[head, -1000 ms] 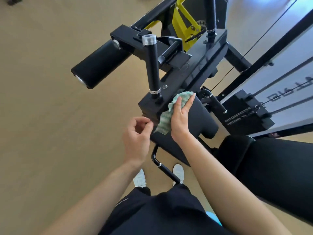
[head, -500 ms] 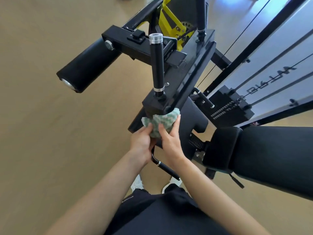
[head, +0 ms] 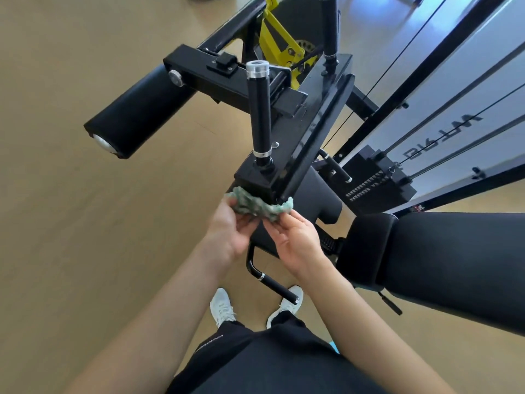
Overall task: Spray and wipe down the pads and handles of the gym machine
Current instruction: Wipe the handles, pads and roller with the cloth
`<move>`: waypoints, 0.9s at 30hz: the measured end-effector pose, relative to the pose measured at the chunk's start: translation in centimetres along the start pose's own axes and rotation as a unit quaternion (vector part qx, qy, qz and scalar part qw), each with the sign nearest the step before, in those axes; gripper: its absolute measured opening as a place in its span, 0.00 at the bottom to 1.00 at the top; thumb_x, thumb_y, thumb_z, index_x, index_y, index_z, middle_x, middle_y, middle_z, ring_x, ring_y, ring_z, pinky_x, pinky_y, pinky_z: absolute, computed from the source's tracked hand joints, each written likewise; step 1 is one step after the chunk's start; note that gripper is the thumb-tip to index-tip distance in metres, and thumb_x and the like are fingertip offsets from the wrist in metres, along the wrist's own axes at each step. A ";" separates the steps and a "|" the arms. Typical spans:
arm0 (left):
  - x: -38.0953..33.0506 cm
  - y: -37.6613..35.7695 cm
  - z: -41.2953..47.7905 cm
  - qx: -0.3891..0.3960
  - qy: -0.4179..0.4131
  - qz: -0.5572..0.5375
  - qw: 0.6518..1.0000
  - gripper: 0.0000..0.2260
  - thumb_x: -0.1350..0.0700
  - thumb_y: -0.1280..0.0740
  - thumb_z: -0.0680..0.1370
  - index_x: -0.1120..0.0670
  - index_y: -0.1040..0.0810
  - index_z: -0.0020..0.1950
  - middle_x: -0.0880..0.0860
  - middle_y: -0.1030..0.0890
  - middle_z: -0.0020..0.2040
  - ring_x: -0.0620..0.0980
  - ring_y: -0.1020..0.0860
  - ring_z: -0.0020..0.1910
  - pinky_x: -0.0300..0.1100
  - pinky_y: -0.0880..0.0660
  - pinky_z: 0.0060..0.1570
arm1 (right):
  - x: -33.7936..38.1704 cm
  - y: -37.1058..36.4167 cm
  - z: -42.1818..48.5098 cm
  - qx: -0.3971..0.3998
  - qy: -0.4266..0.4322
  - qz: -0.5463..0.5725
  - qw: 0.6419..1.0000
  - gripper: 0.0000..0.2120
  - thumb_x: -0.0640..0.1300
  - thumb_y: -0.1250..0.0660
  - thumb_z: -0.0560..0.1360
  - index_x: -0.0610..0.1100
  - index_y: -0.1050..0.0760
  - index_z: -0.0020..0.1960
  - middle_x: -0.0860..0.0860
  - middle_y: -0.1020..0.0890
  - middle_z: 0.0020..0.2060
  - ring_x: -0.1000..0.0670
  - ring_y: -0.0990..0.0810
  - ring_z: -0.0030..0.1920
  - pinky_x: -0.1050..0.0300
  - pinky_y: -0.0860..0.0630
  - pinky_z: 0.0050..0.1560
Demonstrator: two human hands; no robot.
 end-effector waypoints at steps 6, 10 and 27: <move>3.3 -1.1 -0.9 0.086 0.070 -0.029 0.993 0.10 0.63 0.40 0.85 0.64 0.22 0.60 0.66 0.18 0.59 0.61 0.18 0.56 0.52 0.20 0.54 | 3.6 0.9 0.6 0.005 0.139 -0.074 0.987 0.12 0.36 0.39 0.84 0.37 0.21 0.65 0.44 0.14 0.53 0.45 0.16 0.54 0.51 0.18 0.58; 4.6 -0.9 -1.4 0.090 0.097 -0.010 0.991 0.11 0.58 0.38 0.85 0.63 0.20 0.59 0.62 0.14 0.50 0.55 0.14 0.45 0.44 0.15 0.43 | 3.5 0.3 0.2 0.023 0.193 -0.167 0.967 0.27 0.38 0.33 0.82 0.51 0.34 0.79 0.47 0.21 0.69 0.48 0.20 0.66 0.49 0.21 0.66; 9.5 -4.0 -2.7 -0.045 -0.121 0.115 0.985 0.06 0.57 0.32 0.82 0.56 0.17 0.57 0.54 0.12 0.49 0.48 0.15 0.47 0.39 0.21 0.47 | 7.8 -1.6 7.9 0.101 0.231 -0.327 0.911 0.30 0.51 0.44 0.87 0.59 0.54 0.84 0.51 0.64 0.83 0.55 0.65 0.81 0.60 0.62 0.76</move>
Point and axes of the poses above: each hand's wrist, its own z-axis towards the middle knuckle, its own y-axis out of the back of the hand, x = y × z, the point moved 2 cm from there along z, towards the middle knuckle
